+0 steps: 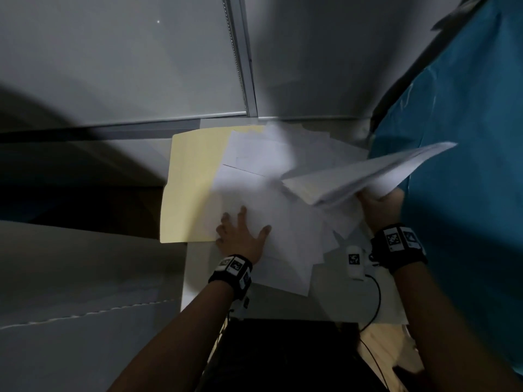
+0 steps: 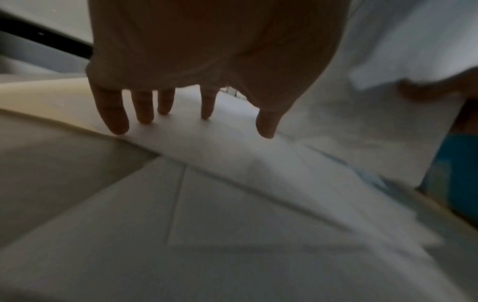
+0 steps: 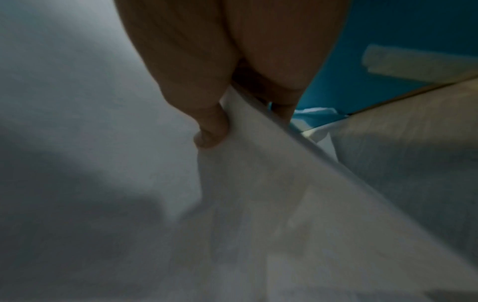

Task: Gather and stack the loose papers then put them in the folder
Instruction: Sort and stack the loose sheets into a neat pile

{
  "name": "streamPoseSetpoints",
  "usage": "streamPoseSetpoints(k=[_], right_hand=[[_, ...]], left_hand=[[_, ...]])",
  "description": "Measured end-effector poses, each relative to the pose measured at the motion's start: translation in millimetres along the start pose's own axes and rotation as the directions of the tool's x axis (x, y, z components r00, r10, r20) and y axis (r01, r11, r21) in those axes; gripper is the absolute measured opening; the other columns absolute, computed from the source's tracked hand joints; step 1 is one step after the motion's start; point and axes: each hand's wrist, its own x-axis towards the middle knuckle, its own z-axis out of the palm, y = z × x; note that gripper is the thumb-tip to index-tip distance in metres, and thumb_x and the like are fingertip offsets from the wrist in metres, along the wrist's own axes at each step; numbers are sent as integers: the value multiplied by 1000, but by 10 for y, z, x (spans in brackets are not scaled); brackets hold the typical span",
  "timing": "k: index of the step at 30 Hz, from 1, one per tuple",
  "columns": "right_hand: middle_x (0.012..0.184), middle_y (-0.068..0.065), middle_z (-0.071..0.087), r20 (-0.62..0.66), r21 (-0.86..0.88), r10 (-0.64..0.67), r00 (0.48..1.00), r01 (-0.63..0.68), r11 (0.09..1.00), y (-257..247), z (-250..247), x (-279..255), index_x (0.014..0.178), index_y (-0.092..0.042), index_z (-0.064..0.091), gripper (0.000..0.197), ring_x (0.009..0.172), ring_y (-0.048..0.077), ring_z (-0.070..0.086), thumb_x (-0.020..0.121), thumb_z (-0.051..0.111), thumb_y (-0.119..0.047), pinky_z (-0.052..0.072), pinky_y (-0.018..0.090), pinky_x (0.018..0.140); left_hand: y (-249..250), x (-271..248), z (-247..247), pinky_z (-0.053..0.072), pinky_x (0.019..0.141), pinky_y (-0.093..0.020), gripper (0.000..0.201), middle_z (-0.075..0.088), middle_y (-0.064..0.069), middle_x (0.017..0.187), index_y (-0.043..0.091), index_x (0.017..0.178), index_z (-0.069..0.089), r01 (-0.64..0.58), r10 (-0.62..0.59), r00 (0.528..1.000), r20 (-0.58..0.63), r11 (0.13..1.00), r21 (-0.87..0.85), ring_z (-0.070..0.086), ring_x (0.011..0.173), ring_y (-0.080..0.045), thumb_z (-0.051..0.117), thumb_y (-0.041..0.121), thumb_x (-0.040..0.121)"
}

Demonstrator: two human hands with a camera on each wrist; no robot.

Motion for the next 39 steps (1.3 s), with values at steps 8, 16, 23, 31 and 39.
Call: streamPoseSetpoints(k=[8,16,23,31,39], right_hand=[[110,9,69,11,-113,104,995,-102,988,484,-252,37,118,3,68,38,93,19,68,84,80,-7,57,25,78],[120,14,67,86,-305,288,954,-250,919,936,-237,-124,135,-4,59,56,106,30,65,84,81,-15,49,36,89],[126,16,63,83,-332,297,951,-254,908,903,-131,-126,140,-3,50,65,108,29,62,84,81,-16,46,33,90],[126,15,65,81,-288,302,950,-268,919,960,-203,-87,137,-6,57,62,104,28,64,82,83,-17,50,37,89],[105,2,69,54,-152,253,966,-243,958,799,-158,6,125,-8,66,50,95,27,69,81,84,-25,57,44,90]], left_hand=[[-22,481,-120,-3,128,-65,88,-19,9,176,57,162,16,-409,391,910,135,899,156,-15,163,-37,71,40,95],[291,344,-223,50,106,-53,115,39,-18,146,8,143,34,271,-323,946,-39,849,-453,49,132,-42,99,53,59],[484,343,-247,63,86,-39,54,80,-13,113,4,113,79,202,-137,979,149,722,-662,77,101,-32,98,32,71],[215,347,-482,66,78,-39,45,82,-11,107,5,114,79,82,-115,993,26,513,-854,80,93,-27,96,22,76],[449,99,-776,58,66,-34,29,75,-3,77,6,81,72,-278,199,961,-194,662,-696,67,70,-15,91,27,82]])
